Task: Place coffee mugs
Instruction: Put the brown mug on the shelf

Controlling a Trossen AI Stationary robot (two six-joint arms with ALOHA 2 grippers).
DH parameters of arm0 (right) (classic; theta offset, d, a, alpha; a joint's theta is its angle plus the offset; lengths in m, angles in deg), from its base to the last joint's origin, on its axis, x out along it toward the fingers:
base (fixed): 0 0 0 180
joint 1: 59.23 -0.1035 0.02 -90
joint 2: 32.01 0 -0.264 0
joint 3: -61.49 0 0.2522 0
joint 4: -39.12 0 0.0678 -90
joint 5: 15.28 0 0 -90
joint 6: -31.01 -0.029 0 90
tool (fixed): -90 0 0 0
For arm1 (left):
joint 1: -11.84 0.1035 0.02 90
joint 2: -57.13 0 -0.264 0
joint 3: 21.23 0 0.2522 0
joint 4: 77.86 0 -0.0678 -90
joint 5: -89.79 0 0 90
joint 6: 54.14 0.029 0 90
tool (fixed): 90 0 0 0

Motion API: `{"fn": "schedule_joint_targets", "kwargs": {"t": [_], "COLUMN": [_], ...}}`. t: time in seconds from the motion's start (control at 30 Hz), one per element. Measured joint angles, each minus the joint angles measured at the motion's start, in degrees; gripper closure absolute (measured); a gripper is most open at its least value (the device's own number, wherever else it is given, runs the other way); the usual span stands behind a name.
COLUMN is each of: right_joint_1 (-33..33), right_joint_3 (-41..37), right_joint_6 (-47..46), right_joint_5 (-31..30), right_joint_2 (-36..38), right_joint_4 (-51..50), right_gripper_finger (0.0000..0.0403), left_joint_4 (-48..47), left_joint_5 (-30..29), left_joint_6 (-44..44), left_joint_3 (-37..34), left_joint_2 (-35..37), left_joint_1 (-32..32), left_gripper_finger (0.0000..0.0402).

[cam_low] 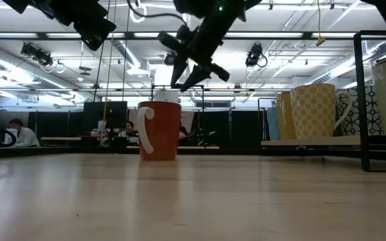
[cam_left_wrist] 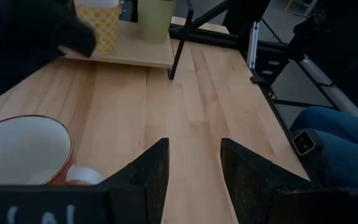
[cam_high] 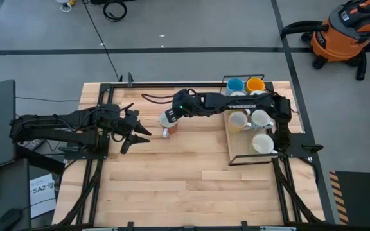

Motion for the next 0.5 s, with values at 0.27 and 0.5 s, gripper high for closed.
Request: {"fn": "schedule_joint_targets", "kwargs": {"t": [0.27, 0.5], "right_joint_1": [1.7, 1.5], "right_joint_3": [0.1, 0.0], "right_joint_6": [-3.0, -3.9], "right_joint_5": [1.3, 2.0], "right_joint_2": [-2.9, -3.9], "right_joint_4": [-0.8, -2.4], "right_gripper_finger": [0.0261, 0.0261], "left_joint_4": [0.0, -0.3], "left_joint_5": [0.0, 0.0], "left_joint_6": [-0.1, -0.1], "left_joint_3": [0.0, 0.0], "left_joint_2": [0.0, 0.0], "left_joint_1": [0.0, -0.1], "left_gripper_finger": [0.0251, 0.0251]}}
